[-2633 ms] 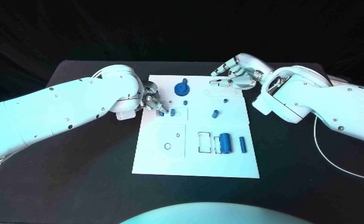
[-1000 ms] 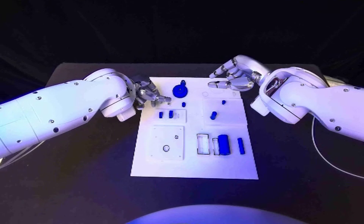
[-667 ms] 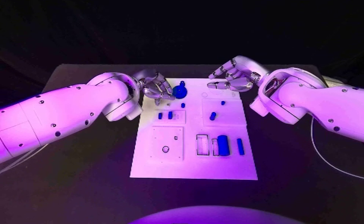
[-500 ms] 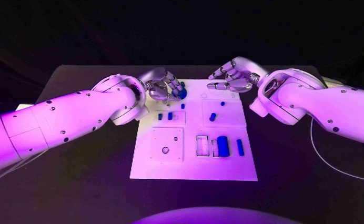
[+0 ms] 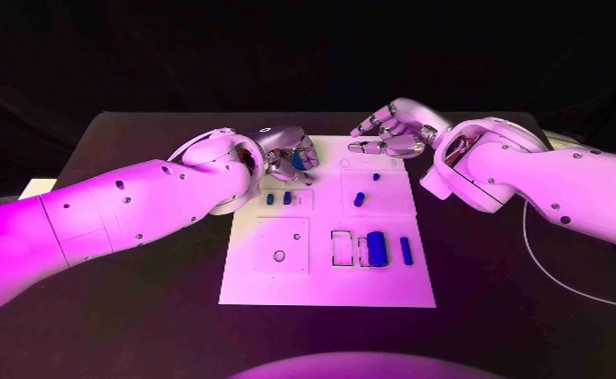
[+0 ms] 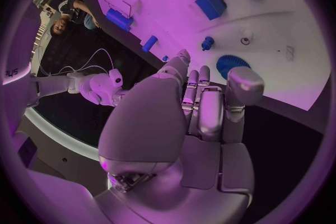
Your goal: Assemble the parts on the task board
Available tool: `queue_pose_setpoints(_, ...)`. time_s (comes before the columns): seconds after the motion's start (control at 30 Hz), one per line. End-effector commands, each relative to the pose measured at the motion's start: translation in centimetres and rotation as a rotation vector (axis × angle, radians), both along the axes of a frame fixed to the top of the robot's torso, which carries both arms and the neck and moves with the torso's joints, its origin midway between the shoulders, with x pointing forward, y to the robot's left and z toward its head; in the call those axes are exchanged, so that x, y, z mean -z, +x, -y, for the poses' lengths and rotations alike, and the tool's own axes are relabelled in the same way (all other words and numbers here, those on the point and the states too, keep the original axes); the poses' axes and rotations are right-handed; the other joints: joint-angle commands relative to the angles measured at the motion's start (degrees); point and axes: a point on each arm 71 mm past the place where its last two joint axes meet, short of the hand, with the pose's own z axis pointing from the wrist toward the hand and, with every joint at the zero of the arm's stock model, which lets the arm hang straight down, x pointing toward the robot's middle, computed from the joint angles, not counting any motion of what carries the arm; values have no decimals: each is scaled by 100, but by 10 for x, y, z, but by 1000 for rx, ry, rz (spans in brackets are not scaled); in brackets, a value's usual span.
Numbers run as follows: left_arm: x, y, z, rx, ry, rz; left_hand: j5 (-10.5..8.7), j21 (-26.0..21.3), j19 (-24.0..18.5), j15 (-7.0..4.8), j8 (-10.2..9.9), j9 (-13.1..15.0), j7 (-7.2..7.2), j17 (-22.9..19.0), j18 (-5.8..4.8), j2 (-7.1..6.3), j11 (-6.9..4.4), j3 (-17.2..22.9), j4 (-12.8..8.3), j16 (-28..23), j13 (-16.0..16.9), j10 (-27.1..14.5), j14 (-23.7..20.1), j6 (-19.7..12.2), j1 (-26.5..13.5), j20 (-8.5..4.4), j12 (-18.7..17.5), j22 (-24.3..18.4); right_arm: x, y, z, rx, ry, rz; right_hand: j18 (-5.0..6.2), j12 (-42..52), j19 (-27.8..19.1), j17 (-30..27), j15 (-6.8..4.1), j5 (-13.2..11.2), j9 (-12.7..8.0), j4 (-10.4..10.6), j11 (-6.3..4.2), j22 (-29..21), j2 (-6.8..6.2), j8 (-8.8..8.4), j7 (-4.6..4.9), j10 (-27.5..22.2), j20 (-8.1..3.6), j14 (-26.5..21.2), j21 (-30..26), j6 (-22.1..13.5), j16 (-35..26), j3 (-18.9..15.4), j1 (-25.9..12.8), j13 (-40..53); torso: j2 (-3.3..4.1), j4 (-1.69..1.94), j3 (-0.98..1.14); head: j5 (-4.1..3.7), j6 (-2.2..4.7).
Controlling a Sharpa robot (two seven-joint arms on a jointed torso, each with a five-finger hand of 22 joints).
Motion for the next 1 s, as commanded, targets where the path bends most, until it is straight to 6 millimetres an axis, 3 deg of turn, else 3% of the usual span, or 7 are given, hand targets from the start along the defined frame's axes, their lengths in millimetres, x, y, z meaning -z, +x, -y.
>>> queue_pose_setpoints(0.03,7,0,3,13,148,-6,-37,138,65,-33,-50,-41,-10,-121,-99,-5,-2,54,-6,-79,-59,94,192,95,-60,-10,-74,119,1,-1,-2,-18,-4,-2,-23,4,-42,885,-12,16,9,-13,-20,182,23,0,-5,-16,1,465,-24,20,-12,-35,54,433,-4,4,1,-7,-10)
queue_pose_setpoints(1.0,13,7,18,11,215,-18,-40,607,158,-97,-255,-228,-49,-452,-180,79,-70,561,-102,-77,-284,624,174,529,78,-64,-371,548,1,0,-4,-24,-2,-4,-24,11,-41,890,-13,44,9,-12,-21,185,39,0,-5,-14,1,466,-24,22,-11,-44,72,436,-3,7,3,-12,-13)
